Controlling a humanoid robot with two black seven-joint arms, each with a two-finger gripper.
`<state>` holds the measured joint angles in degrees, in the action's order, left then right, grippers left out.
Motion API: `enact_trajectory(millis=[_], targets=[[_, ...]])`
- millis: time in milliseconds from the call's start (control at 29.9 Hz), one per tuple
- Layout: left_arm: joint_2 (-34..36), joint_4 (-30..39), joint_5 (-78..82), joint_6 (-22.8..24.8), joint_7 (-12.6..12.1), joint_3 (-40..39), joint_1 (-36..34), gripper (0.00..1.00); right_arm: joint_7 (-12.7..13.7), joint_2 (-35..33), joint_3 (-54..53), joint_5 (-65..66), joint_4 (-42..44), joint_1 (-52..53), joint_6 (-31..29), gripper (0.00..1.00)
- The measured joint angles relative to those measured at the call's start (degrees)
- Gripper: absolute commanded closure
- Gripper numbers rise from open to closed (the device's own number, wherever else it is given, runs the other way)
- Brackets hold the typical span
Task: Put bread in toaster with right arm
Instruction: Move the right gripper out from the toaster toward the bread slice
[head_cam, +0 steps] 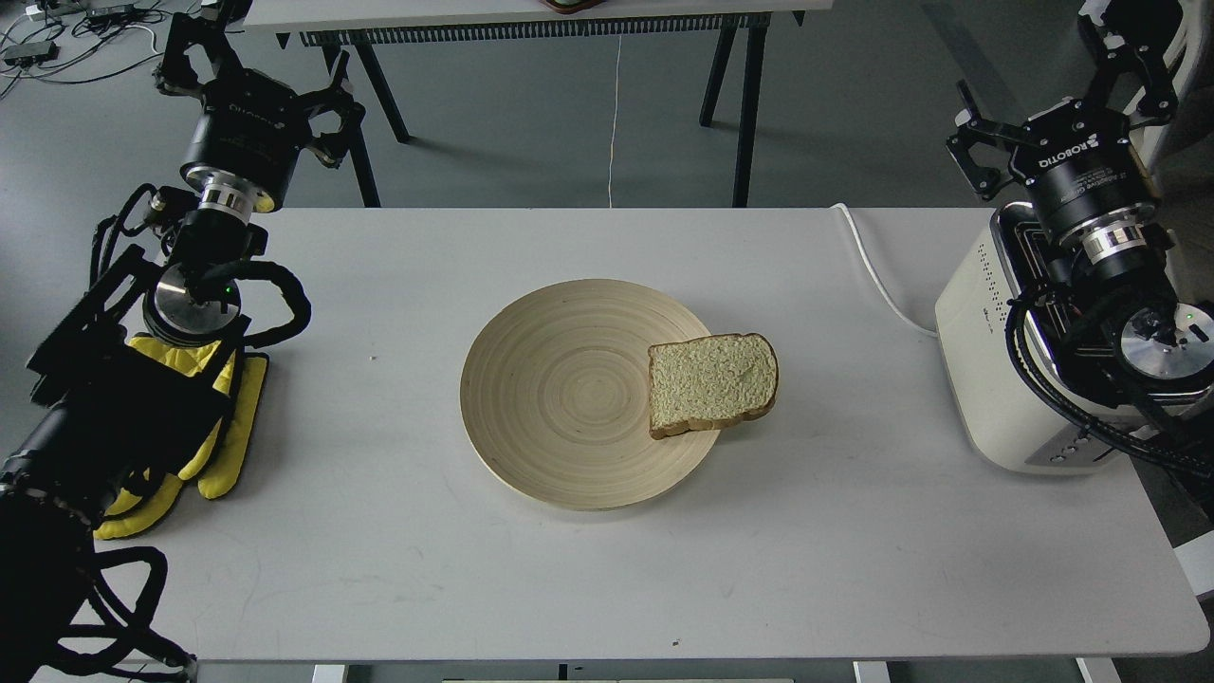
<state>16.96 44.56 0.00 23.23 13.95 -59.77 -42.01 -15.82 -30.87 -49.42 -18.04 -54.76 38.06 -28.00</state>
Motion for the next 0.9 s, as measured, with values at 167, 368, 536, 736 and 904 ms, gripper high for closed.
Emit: enact_trajectory(millis=[167, 368, 536, 736, 904], targets=[[-0.2, 0.1, 0.0, 0.1, 0.4, 0.1, 0.0, 0.00, 0.0, -0.3, 0.3, 0.1, -0.1, 0.9, 0.0, 0.00], [0.0, 0.1, 0.0, 0.4, 0.4, 0.2, 0.0, 0.00, -0.1, -2.4, 2.3, 0.3, -0.4, 2.7, 0.0, 0.00], [0.0, 0.1, 0.0, 0.6, 0.4, 0.3, 0.1, 0.00, -0.1, -7.4, 8.2, 1.8, -2.9, 8.1, 0.2, 0.01], [0.0, 0.1, 0.0, 0.9, 0.3, 0.4, 0.1, 0.00, -0.2, -12.1, 22.5, 13.4, -7.0, 19.5, 6.7, 0.01], [0.1, 0.1, -0.1, 1.0, 0.4, 0.3, 0.1, 0.00, 0.2, -12.5, 33.8, 25.6, -8.2, 28.3, 11.5, 0.01]])
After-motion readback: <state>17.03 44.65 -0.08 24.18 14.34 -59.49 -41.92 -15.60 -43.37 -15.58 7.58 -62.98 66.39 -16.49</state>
